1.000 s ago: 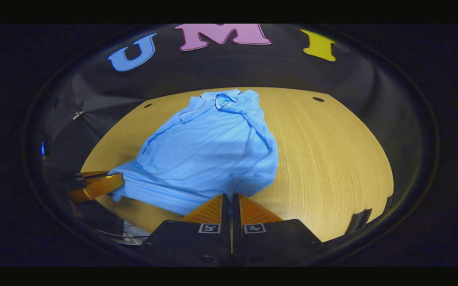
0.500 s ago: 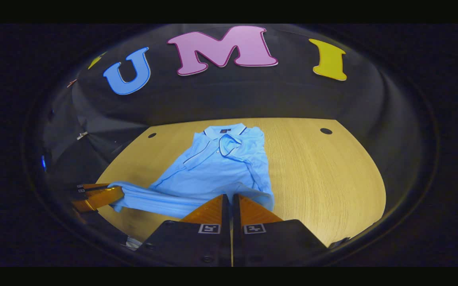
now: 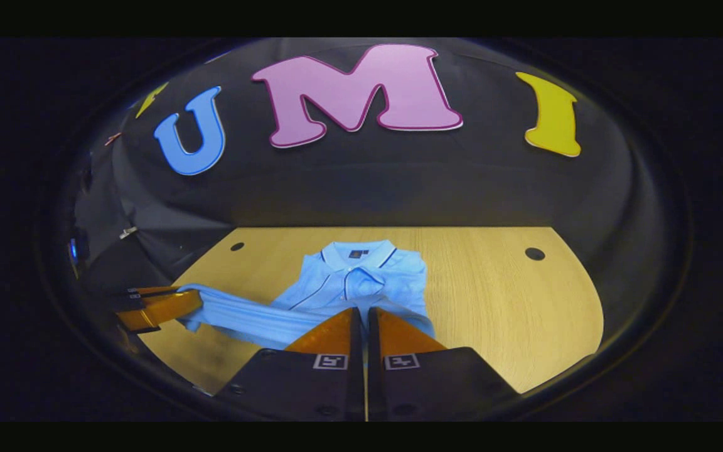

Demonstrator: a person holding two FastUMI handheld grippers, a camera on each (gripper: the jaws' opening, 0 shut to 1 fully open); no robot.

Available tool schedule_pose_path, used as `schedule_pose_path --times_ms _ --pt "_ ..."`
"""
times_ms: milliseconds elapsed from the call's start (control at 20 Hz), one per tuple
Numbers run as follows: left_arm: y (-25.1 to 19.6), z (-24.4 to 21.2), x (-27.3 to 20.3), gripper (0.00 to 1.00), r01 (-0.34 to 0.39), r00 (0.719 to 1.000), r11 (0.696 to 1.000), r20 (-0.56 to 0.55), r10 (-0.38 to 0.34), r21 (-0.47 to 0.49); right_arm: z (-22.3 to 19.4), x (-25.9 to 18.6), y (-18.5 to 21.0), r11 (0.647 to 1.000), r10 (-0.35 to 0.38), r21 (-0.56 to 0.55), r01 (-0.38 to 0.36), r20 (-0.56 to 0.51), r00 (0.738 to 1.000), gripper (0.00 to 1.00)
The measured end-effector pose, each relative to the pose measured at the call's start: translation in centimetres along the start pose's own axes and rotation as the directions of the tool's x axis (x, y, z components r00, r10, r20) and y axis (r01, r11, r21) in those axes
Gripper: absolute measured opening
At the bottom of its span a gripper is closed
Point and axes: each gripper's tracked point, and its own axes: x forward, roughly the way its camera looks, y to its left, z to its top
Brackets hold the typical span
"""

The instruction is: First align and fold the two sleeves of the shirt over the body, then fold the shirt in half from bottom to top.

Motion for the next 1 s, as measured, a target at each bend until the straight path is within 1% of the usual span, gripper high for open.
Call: schedule_pose_path --times_ms 200,350,400,450,500,550,650,700,750,800,850,900,950,1000 --pt "0.0 3.0 4.7 0.06 -0.002 1.0 1.0 0.028 0.002 0.017 3.2 3.6 -1.1 1.0 0.002 -0.008 -0.002 0.036 0.999 0.06" --pt "0.8 4.3 8.4 0.06 -0.033 0.999 0.998 0.041 0.031 0.046 5.4 6.8 -1.9 1.0 0.01 0.025 -0.011 0.056 0.998 0.06" --pt "0.9 4.6 9.8 0.06 -0.035 0.999 0.998 0.04 0.033 0.053 6.0 8.1 -2.2 1.0 0.009 0.028 -0.011 0.06 0.998 0.01" --pt "1.1 4.9 11.2 0.06 -0.037 0.999 0.998 0.039 0.035 0.054 6.5 9.4 -2.5 1.0 0.007 0.027 -0.008 0.065 0.998 0.12" --pt "1.2 5.2 12.7 0.06 -0.034 0.999 0.998 0.039 0.032 0.047 7.0 10.7 -2.8 1.0 0.003 0.024 -0.005 0.067 0.998 0.01" --pt "1.3 5.5 14.2 0.06 -0.033 0.999 0.999 0.04 0.031 0.035 7.3 12.0 -3.1 1.0 0.002 0.019 -0.003 0.067 0.998 0.06" --pt "2.0 5.7 17.2 0.06 -0.034 0.999 0.999 0.022 0.034 0.027 7.7 14.6 -3.4 1.0 0.001 -0.001 -0.001 0.062 0.998 0.07" --pt "2.3 5.8 18.8 0.06 -0.035 0.999 0.999 0.018 0.035 0.028 7.8 15.6 -3.6 1.0 -0.005 -0.019 0.006 0.059 0.998 0.01" --pt "2.5 5.8 20.1 0.06 -0.032 0.999 0.999 0.013 0.031 0.024 7.8 16.7 -3.8 0.999 -0.009 -0.043 0.011 0.054 0.998 0.01" --pt "2.7 5.7 21.7 0.11 -0.026 1.0 0.999 0.014 0.026 0.018 7.5 18.2 -4.2 0.998 -0.015 -0.068 0.018 0.053 0.998 0.0" --pt "3.1 5.2 22.8 0.06 -0.027 1.0 1.0 0.004 0.027 0.007 7.0 19.5 -4.4 0.997 -0.018 -0.08 0.021 0.044 0.999 0.06" --pt "3.3 4.8 24.3 0.06 -0.025 1.0 1.0 -0.008 0.025 -0.005 6.6 20.7 -4.4 0.996 -0.02 -0.083 0.024 0.04 0.999 0.12" --pt "3.4 4.3 25.4 0.06 -0.02 1.0 1.0 -0.019 0.019 -0.019 6.2 21.7 -4.7 0.996 -0.029 -0.086 0.032 0.032 0.999 0.12" --pt "3.6 4.0 26.6 0.06 -0.017 1.0 0.999 -0.02 0.016 -0.031 5.7 22.6 -5.1 0.995 -0.037 -0.088 0.039 0.028 0.999 0.06"
